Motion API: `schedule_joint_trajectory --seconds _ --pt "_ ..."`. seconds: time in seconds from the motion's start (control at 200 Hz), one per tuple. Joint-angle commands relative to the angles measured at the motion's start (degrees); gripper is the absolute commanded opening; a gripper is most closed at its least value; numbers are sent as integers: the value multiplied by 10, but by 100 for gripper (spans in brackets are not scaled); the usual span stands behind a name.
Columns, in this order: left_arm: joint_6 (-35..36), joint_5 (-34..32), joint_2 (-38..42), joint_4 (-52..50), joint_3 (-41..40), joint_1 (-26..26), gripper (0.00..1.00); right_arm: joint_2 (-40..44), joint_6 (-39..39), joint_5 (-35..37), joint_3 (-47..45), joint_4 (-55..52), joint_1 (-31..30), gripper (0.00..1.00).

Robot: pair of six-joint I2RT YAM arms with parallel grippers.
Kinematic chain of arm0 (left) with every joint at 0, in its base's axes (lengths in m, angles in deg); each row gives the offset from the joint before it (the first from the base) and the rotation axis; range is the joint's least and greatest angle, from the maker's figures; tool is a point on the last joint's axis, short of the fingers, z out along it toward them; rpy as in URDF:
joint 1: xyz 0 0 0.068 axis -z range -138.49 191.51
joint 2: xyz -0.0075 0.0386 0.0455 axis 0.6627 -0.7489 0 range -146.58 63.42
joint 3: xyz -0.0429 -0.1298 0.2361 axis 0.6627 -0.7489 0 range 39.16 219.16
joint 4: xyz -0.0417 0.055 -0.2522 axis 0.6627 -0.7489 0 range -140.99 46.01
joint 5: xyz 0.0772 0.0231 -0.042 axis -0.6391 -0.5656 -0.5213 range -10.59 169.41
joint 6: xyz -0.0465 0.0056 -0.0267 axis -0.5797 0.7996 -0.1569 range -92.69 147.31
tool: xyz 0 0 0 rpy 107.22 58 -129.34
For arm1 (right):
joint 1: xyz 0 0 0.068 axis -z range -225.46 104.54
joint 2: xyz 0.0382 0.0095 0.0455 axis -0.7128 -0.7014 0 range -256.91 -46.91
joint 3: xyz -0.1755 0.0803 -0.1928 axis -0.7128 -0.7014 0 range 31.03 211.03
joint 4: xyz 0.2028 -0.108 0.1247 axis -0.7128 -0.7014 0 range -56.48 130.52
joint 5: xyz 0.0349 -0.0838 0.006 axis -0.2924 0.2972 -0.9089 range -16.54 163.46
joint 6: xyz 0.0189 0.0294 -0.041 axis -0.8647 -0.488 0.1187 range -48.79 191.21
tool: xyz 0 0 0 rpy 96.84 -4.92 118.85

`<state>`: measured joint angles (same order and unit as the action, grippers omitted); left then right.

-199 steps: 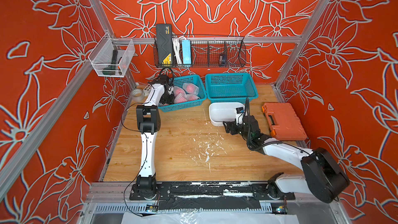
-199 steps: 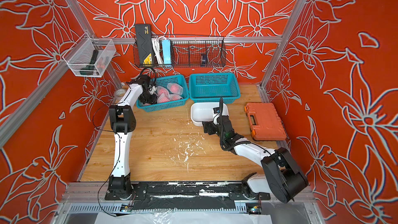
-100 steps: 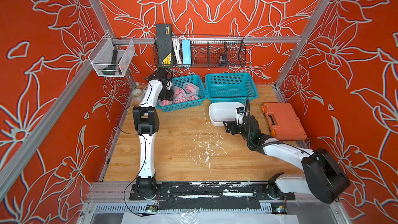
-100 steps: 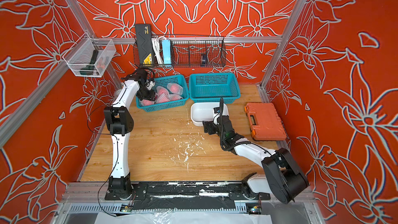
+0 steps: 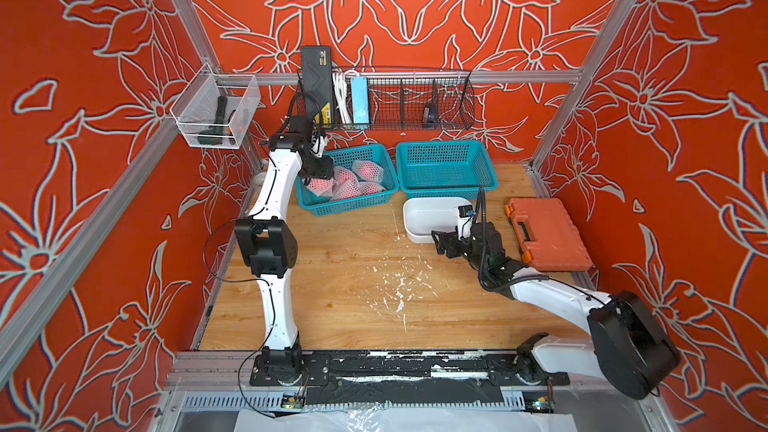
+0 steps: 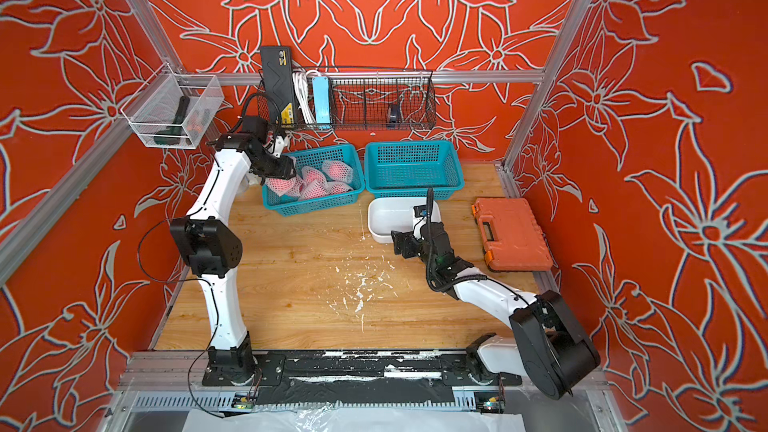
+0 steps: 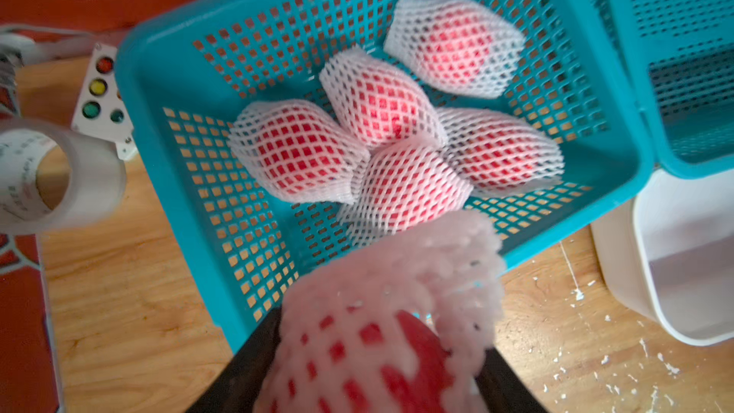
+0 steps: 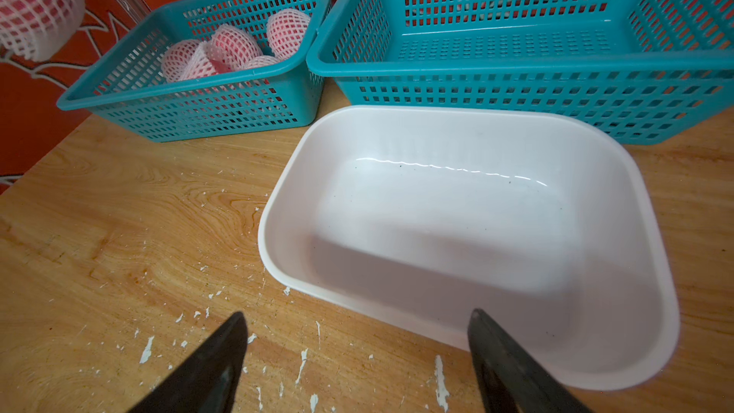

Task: Remove foam nets from apples
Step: Pick up the apple from the basket, then place the apple at the center of the board.

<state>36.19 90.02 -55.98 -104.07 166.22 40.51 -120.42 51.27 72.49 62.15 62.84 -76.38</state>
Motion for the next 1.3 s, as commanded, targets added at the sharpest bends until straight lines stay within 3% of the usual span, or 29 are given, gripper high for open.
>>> schedule_joint_trajectory --seconds 0.0,0.235,0.405,0.505,0.611,0.711,0.911,1.091,1.296 --pt "-22 60 57 65 -69 13 43 16 0 13 -1 4 -4 87" --pt "-92 139 237 284 -353 53 45 23 -4 10 -4 6 -4 87" --pt "-166 226 380 579 -630 129 50 30 1 4 -10 12 -4 87" --pt "-196 225 435 780 -796 177 52 36 4 -19 -17 27 -4 87" --pt "-192 193 442 931 -905 225 53 35 8 -29 -23 40 -4 87" --pt "-173 164 420 1043 -964 261 54 30 12 -30 -27 50 -4 87" --pt "-179 165 335 1230 -1030 264 58 17 29 -86 -32 87 -4 87" --pt "-177 200 269 1281 -1023 265 68 4 55 -180 -57 177 -12 87" --pt "-173 216 221 1271 -1011 265 77 -32 50 -189 -36 170 -20 86"
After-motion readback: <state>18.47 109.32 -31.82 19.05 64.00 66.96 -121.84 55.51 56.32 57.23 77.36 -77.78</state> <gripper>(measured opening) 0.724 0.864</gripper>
